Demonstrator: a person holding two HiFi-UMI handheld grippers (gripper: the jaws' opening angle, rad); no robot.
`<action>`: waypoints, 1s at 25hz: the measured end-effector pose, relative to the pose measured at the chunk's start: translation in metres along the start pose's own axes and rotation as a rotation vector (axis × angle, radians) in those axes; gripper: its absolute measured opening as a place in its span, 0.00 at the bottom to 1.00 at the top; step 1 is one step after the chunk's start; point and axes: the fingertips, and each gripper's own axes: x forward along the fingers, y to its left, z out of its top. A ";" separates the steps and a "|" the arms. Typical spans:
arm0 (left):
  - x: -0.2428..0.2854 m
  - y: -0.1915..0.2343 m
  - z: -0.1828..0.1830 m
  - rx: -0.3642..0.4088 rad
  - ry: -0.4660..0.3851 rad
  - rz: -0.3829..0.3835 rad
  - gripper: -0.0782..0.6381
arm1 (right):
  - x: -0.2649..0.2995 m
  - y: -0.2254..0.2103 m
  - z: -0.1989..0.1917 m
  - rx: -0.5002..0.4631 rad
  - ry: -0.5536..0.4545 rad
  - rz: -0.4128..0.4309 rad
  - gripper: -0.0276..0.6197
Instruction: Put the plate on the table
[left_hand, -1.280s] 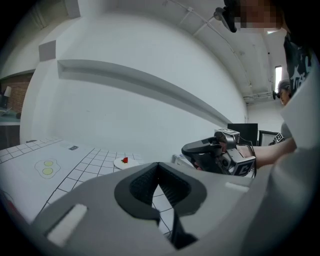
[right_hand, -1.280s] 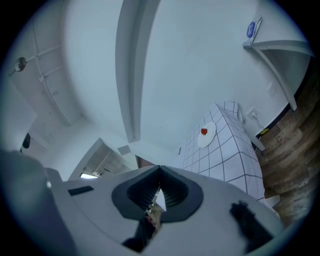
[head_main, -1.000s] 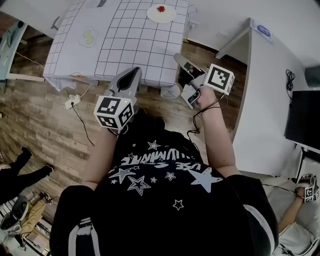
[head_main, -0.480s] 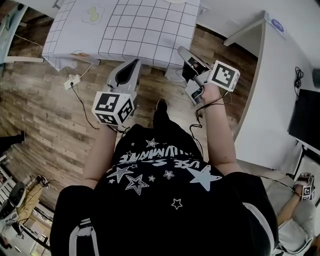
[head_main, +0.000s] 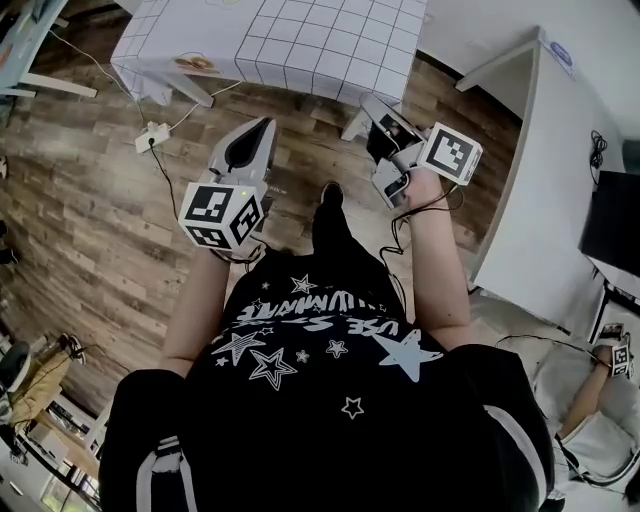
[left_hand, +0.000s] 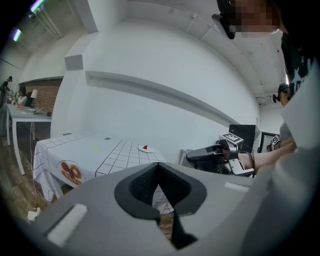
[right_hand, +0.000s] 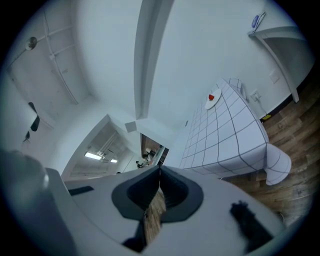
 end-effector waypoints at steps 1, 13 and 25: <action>-0.005 -0.001 0.002 0.000 -0.008 0.002 0.12 | 0.000 0.004 -0.002 -0.005 0.004 -0.003 0.06; -0.123 -0.015 -0.020 0.017 -0.071 -0.033 0.12 | -0.037 0.077 -0.102 -0.115 -0.015 -0.008 0.06; -0.164 -0.041 -0.040 -0.007 -0.079 -0.137 0.12 | -0.090 0.104 -0.163 -0.119 -0.042 -0.073 0.06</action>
